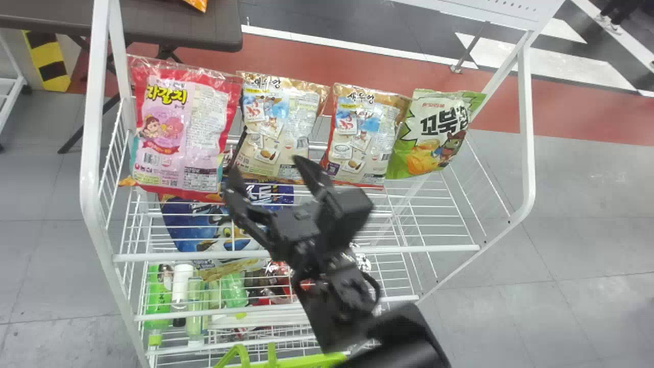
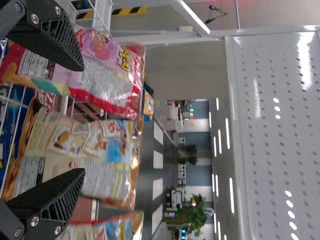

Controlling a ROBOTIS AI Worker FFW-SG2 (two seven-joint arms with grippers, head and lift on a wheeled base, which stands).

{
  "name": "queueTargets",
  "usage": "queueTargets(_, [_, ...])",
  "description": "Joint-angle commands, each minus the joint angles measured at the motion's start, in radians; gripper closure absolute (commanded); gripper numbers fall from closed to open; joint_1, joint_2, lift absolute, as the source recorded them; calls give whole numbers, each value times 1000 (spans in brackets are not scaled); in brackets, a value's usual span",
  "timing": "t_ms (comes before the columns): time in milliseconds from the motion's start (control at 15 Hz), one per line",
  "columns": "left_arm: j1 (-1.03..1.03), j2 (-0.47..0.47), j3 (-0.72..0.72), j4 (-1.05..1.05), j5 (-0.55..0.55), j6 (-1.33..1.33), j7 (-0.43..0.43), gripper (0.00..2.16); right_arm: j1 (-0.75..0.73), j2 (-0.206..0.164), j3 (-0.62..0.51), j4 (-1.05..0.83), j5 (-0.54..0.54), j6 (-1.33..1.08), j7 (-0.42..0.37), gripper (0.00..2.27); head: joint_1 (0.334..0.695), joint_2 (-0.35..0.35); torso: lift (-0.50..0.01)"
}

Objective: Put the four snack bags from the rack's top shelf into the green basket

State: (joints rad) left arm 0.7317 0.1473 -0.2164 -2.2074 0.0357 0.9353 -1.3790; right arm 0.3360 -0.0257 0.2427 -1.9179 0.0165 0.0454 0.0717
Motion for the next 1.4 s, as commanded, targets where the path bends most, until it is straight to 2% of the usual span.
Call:
queueTargets(0, [0,0,0,1,3,0,0,1544,-164,27,29,192,-4,0,10,97,695,-261,0])
queueTargets(67, [-3,1,0,3,4,0,0,1544,-204,27,37,243,-6,0,10,97,695,-197,0])
queueTargets(133, [-6,1,0,3,6,0,0,1544,-245,27,43,300,-6,0,10,100,695,-176,0])
queueTargets(267, [-15,5,0,6,10,0,-3,1544,-310,27,44,389,-15,0,11,127,695,-151,0])
queueTargets(400, [-37,8,-9,17,13,12,-14,1544,-345,27,35,425,-46,3,65,286,695,-134,0])
queueTargets(533, [-43,9,-11,21,16,12,-15,1544,-356,27,40,438,-56,3,88,302,695,-126,0])
queueTargets(667, [-57,12,-20,29,20,30,-15,1544,-374,27,44,439,-56,31,112,616,695,-116,0])
queueTargets(800, [-63,18,-21,35,27,37,-15,1544,-393,27,47,438,-59,120,151,1649,695,-106,0])
queueTargets(933, [-63,20,-21,35,29,37,-15,1544,-388,27,49,419,-47,147,184,1943,695,-88,0])
queueTargets(1133, [-61,26,-26,32,36,33,-15,1544,-316,27,50,310,-35,175,201,2013,695,-74,0])
queueTargets(1333, [-63,26,-14,31,46,27,-15,1544,-186,27,35,100,13,227,215,2013,695,-69,0])
